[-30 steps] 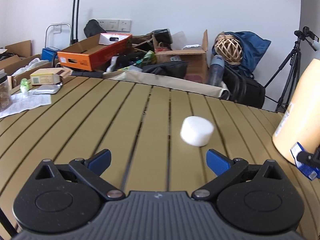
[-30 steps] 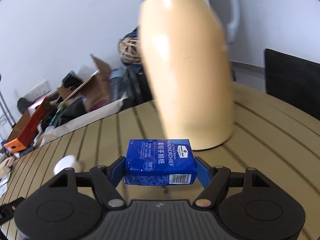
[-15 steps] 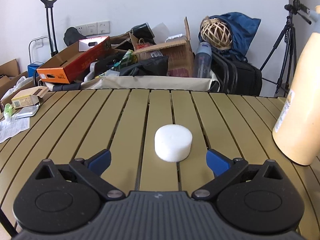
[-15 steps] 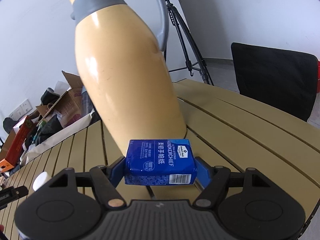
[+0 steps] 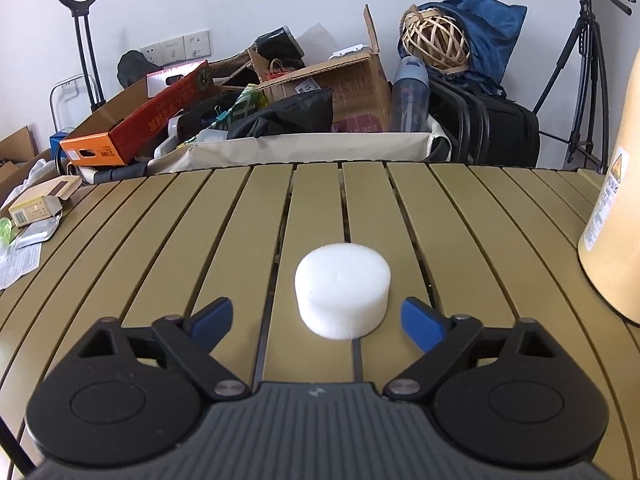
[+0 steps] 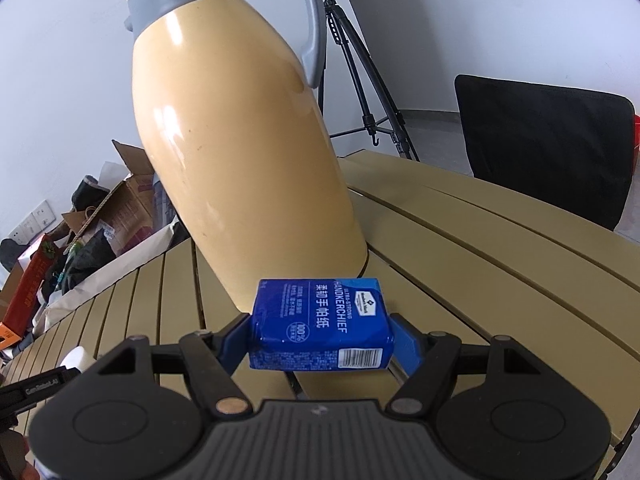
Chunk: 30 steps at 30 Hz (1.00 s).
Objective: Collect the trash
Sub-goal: 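Lift the blue box with the right tool while the left tool approaches the white foam cylinder, then close the left tool on the white foam cylinder while the right tool holds the box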
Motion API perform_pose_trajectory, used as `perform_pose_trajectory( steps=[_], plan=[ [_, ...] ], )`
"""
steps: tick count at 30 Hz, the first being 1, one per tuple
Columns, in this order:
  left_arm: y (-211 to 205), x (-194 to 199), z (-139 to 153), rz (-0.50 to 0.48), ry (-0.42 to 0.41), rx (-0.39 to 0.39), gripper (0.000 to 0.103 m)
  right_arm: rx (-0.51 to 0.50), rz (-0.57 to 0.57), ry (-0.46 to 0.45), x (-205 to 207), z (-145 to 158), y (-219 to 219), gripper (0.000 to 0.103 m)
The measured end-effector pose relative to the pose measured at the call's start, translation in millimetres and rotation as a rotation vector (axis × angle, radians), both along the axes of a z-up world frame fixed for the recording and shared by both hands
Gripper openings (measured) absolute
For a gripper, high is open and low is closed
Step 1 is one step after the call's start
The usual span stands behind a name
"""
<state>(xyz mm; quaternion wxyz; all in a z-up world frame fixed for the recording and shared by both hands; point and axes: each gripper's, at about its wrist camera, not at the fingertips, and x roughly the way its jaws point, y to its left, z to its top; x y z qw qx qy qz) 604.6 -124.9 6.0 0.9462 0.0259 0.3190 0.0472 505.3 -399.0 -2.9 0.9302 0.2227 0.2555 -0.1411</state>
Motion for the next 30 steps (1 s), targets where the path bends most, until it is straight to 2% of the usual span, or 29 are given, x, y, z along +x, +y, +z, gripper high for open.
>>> perform_pose_trajectory(
  steps=[2,5,8,10,11,16,22,30],
  plan=[
    [0,2,-2,-0.005,-0.001,-0.002,0.084,-0.002,0.002,0.0,1,0,2,0.072],
    [0,7,-5,0.001,-0.003,0.002,0.083,-0.007,0.008,0.002,3,0,6,0.072],
    [2,12,-10,0.005,0.014,-0.01,0.073,-0.009,0.013,0.004,5,-1,9,0.072],
    [4,14,-11,-0.011,0.032,-0.032,0.048,-0.011,0.017,0.005,6,-2,10,0.072],
    [4,16,-11,-0.017,0.039,-0.034,0.041,-0.012,0.019,0.006,7,-2,11,0.072],
    [8,12,-10,-0.016,0.021,-0.038,0.037,-0.016,0.024,0.007,7,-2,13,0.072],
    [9,8,-7,-0.008,0.007,-0.007,0.037,-0.017,0.03,0.004,7,-1,13,0.072],
    [15,-5,1,-0.012,-0.009,-0.012,0.037,-0.018,0.045,-0.009,2,3,16,0.072]
  ],
)
